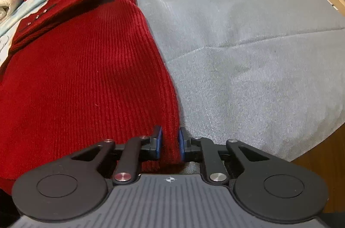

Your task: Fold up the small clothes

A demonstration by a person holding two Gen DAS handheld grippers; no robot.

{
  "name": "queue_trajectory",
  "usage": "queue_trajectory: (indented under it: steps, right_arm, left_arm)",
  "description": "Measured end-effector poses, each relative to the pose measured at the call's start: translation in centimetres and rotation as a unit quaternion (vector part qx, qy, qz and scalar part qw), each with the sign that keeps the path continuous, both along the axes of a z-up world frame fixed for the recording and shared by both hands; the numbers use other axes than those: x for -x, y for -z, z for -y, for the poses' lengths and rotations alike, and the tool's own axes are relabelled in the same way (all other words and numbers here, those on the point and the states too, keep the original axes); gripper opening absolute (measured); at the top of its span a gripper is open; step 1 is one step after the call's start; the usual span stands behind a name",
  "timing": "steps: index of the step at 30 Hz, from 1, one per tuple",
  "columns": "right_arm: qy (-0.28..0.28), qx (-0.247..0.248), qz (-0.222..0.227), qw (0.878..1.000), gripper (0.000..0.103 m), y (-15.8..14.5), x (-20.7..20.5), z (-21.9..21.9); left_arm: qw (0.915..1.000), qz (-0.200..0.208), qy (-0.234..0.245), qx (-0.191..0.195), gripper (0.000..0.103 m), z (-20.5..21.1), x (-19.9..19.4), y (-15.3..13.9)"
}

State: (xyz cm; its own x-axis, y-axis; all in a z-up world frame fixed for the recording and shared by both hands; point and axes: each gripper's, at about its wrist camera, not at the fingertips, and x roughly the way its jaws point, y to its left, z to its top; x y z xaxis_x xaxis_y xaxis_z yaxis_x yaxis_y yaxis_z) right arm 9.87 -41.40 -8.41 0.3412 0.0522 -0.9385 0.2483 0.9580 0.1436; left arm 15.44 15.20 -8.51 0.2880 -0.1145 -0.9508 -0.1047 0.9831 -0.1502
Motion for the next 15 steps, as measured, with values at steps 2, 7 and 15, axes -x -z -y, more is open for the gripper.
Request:
queue_trajectory:
  steps: [2,7,15]
  right_arm:
    - [0.003,0.000,-0.001,1.000,0.017,0.09,-0.06,0.06]
    - [-0.007,0.007,-0.022,1.000,0.023,0.55,0.12,-0.37]
    - [-0.004,0.003,-0.019,1.000,0.022,0.50,0.13,-0.35]
  left_arm:
    - [1.0000,-0.007,-0.003,0.000,0.023,-0.19,-0.05,0.13]
    - [0.9998,-0.016,-0.005,-0.010,0.031,-0.14,-0.27,0.41]
    - [0.9999,-0.010,0.001,-0.013,0.026,-0.02,0.15,0.56]
